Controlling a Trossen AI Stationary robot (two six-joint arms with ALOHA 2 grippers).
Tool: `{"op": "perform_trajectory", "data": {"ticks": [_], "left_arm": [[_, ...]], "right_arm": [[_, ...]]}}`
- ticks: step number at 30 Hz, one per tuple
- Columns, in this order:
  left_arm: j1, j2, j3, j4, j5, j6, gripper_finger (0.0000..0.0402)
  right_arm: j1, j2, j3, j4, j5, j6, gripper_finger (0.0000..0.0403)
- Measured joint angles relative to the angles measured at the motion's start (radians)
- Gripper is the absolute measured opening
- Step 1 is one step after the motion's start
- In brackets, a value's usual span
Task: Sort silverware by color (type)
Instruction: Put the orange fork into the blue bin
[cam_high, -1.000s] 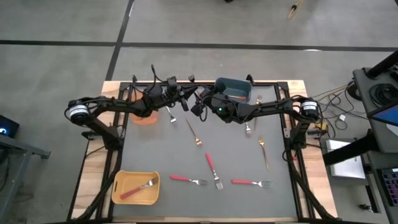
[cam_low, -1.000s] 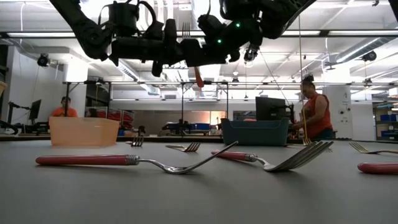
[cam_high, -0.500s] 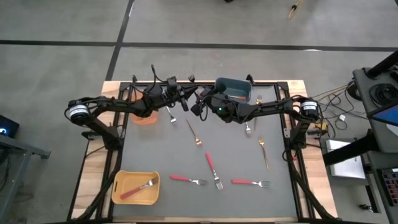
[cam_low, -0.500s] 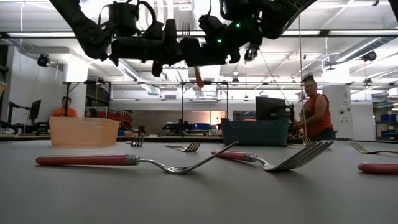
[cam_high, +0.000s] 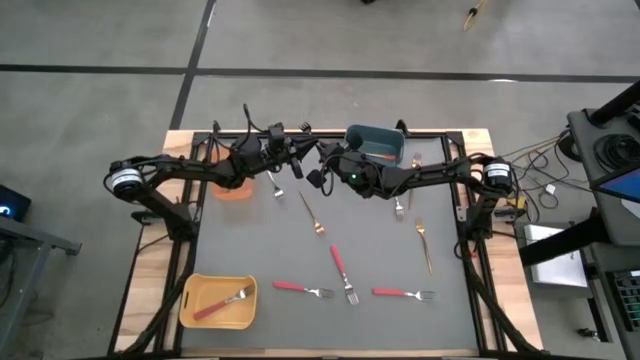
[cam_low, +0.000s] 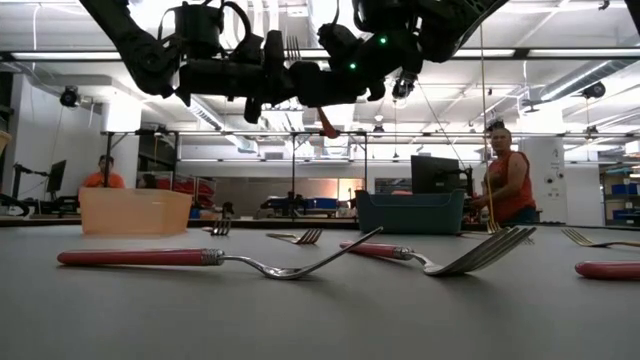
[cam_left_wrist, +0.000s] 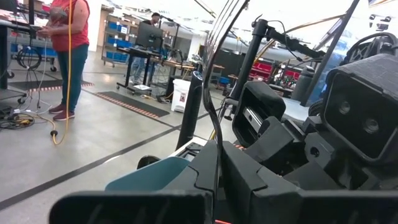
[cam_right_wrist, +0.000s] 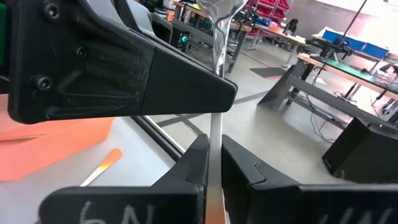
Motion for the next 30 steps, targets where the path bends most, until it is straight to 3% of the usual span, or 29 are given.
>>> {"op": "perform_trajectory", "data": {"ticks": [21,30], "left_arm": [[0.000,0.001,0.000,-0.016,0.003,0.004,0.0002],[0.000,0.001,0.000,-0.017,0.002,0.030,0.0064]], "right_arm": [[0.000,-0.004,0.005,-0.047,0.000,0.017,0.0013],[0.000,-0.006,0.007,-0.080,0.003,0.017,0.0013]]}}
